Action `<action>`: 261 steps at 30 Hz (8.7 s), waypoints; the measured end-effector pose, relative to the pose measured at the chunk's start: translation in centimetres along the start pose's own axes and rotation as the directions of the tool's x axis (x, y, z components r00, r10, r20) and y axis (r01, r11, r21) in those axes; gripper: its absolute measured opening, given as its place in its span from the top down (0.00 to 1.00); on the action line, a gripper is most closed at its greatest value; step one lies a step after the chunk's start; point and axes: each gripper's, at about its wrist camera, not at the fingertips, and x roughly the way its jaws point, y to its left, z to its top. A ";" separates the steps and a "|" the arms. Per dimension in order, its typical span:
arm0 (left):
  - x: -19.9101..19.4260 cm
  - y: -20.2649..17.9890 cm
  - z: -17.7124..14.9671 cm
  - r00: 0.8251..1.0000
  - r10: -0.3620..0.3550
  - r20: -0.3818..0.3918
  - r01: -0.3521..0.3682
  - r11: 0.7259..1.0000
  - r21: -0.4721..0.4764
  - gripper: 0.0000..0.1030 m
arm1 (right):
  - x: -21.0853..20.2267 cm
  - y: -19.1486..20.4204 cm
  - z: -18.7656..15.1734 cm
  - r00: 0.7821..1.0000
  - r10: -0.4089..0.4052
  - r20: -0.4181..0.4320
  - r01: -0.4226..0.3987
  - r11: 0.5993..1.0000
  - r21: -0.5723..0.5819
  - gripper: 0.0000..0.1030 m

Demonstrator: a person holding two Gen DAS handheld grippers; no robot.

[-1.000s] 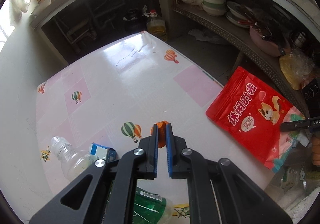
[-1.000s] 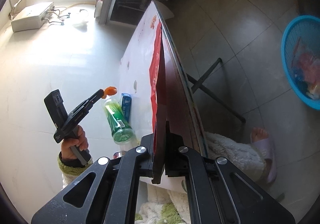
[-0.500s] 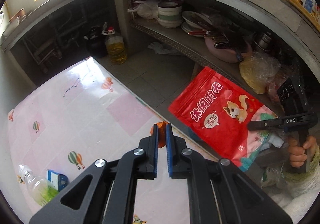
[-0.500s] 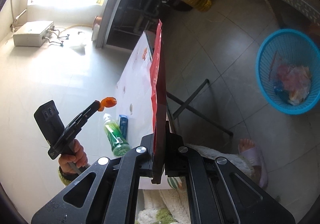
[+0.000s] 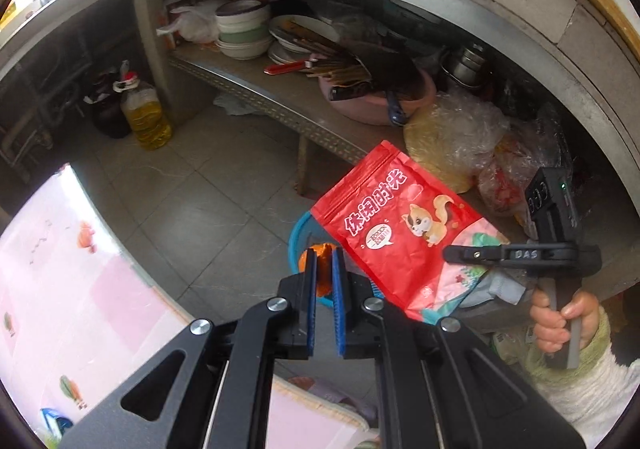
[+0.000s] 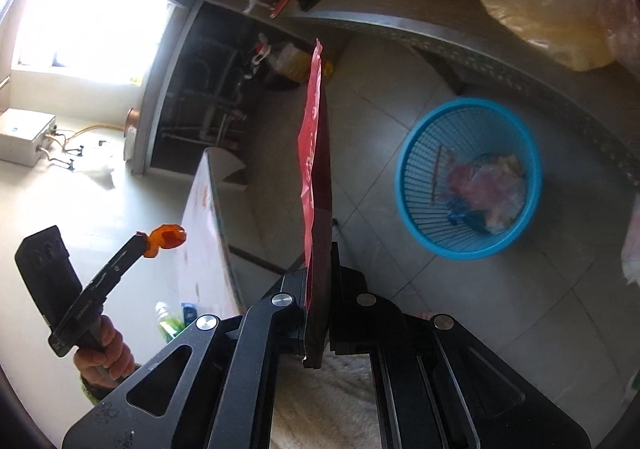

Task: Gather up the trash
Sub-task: 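Carry snack bag and orange peel to the blue wastebasket and open both tools, then bring both tools back over the table, then grasp the red milk can with the left tool while the right tool grasps the clear tray rim, then carry the milk can and clear tray to the blue wastebasket and open both tools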

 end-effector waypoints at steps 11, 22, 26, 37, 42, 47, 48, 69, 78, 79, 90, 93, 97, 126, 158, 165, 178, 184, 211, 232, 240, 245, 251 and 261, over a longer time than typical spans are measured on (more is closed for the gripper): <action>13.0 -3.1 2.8 0.974 -0.105 -0.200 0.097 0.994 -0.048 0.93 | 2.4 -5.2 1.2 0.965 -0.262 0.023 0.261 0.964 0.043 0.98; 22.0 -3.3 3.0 0.946 -0.141 -0.293 0.108 0.986 -0.128 0.93 | 7.9 -9.6 3.0 0.950 -0.310 -0.026 0.311 0.946 0.090 0.96; 23.8 -2.9 3.1 0.937 -0.143 -0.318 0.096 0.983 -0.158 0.63 | 11.1 -12.5 4.0 0.944 -0.325 -0.049 0.329 0.937 0.117 0.74; 21.4 -2.4 3.1 0.952 -0.102 -0.288 0.069 0.990 -0.124 0.55 | 8.6 -14.2 2.2 0.856 -0.517 -0.021 0.516 0.852 0.087 0.49; 18.5 -2.8 3.2 0.963 -0.069 -0.261 0.047 0.995 -0.086 0.50 | 5.3 -12.7 1.2 0.853 -0.520 0.036 0.519 0.854 0.043 0.49; 13.9 -3.1 2.4 0.973 -0.061 -0.221 0.045 0.996 -0.075 0.45 | 4.9 -10.4 0.7 0.863 -0.501 0.066 0.502 0.865 -0.011 0.49; 12.7 -3.2 2.0 0.976 -0.057 -0.212 0.044 0.997 -0.063 0.43 | 4.6 -9.8 0.5 0.865 -0.496 0.071 0.499 0.867 -0.022 0.49; -10.6 -1.0 -11.0 0.988 0.139 0.072 -0.127 0.981 -0.149 0.20 | -0.6 4.4 -3.3 0.938 -0.295 0.183 0.344 0.859 -0.380 0.21; -15.3 -0.1 -15.9 0.951 0.229 0.206 -0.171 0.950 -0.261 0.08 | -1.6 10.9 -6.0 0.946 -0.220 0.236 0.315 0.793 -0.521 0.12; -15.7 -0.2 -16.2 0.946 0.234 0.226 -0.170 0.948 -0.271 0.07 | -1.7 11.7 -6.5 0.946 -0.212 0.245 0.315 0.781 -0.539 0.10; -18.6 0.3 -18.5 0.904 0.229 0.361 -0.079 0.919 -0.385 0.06 | -1.6 17.5 -9.3 0.919 -0.189 0.347 0.377 0.679 -0.630 0.08; -19.1 0.2 -19.0 0.893 0.248 0.376 -0.093 0.918 -0.385 0.06 | -1.4 18.4 -9.8 0.906 -0.197 0.374 0.404 0.661 -0.632 0.08; -19.4 0.1 -19.8 0.886 0.274 0.373 -0.121 0.915 -0.386 0.06 | -1.3 19.4 -10.5 0.885 -0.208 0.417 0.447 0.630 -0.635 0.08; -25.0 4.5 -37.1 0.825 0.447 0.346 -0.090 0.708 -0.700 0.06 | 5.9 26.1 -15.4 0.997 -0.033 0.067 0.074 0.548 -0.833 0.08; -17.3 9.6 -39.1 0.927 0.374 -0.039 -0.262 0.566 -0.782 0.15 | 7.7 24.7 -15.4 0.994 -0.092 -0.054 0.016 0.627 -0.779 0.08; -16.7 10.8 -38.3 0.892 0.435 -0.127 -0.372 0.543 -0.753 0.15 | 7.9 24.4 -15.0 0.994 -0.093 -0.060 0.014 0.640 -0.768 0.08; -16.3 10.9 -38.3 0.832 0.522 -0.186 -0.481 0.515 -0.709 0.35 | 8.9 24.8 -16.6 0.989 -0.101 -0.110 -0.024 0.620 -0.784 0.08; -17.6 10.6 -39.5 0.849 0.519 -0.098 -0.396 0.504 -0.767 0.36 | 10.2 25.5 -18.6 0.973 -0.093 -0.210 -0.109 0.619 -0.778 0.09; -26.7 9.5 -43.6 0.696 0.688 0.205 -0.197 0.458 -0.867 0.36 | 19.8 28.9 -31.6 0.791 -0.195 -0.580 -0.382 0.584 -0.716 0.71; -27.7 7.8 -43.6 0.663 0.712 0.232 -0.210 0.474 -0.855 0.36 | 18.2 28.0 -33.4 0.799 -0.217 -0.561 -0.392 0.519 -0.759 0.98; -27.7 6.6 -41.4 0.685 0.660 0.310 -0.154 0.547 -0.823 0.36 | 14.6 25.8 -30.6 0.805 -0.151 -0.573 -0.408 0.560 -0.721 0.98; -27.1 5.4 -37.6 0.705 0.602 0.375 -0.146 0.641 -0.754 0.36 | 10.8 23.1 -27.8 0.827 -0.087 -0.556 -0.400 0.604 -0.689 0.98; -25.2 2.5 -31.5 0.741 0.479 0.471 -0.108 0.777 -0.621 0.36 | 6.5 18.1 -23.0 0.879 0.004 -0.477 -0.335 0.717 -0.612 0.98; -17.8 -3.3 -21.0 0.834 0.211 0.510 0.002 0.923 -0.384 0.36 | -1.2 5.1 -11.1 0.988 0.032 -0.148 -0.083 0.932 -0.353 0.98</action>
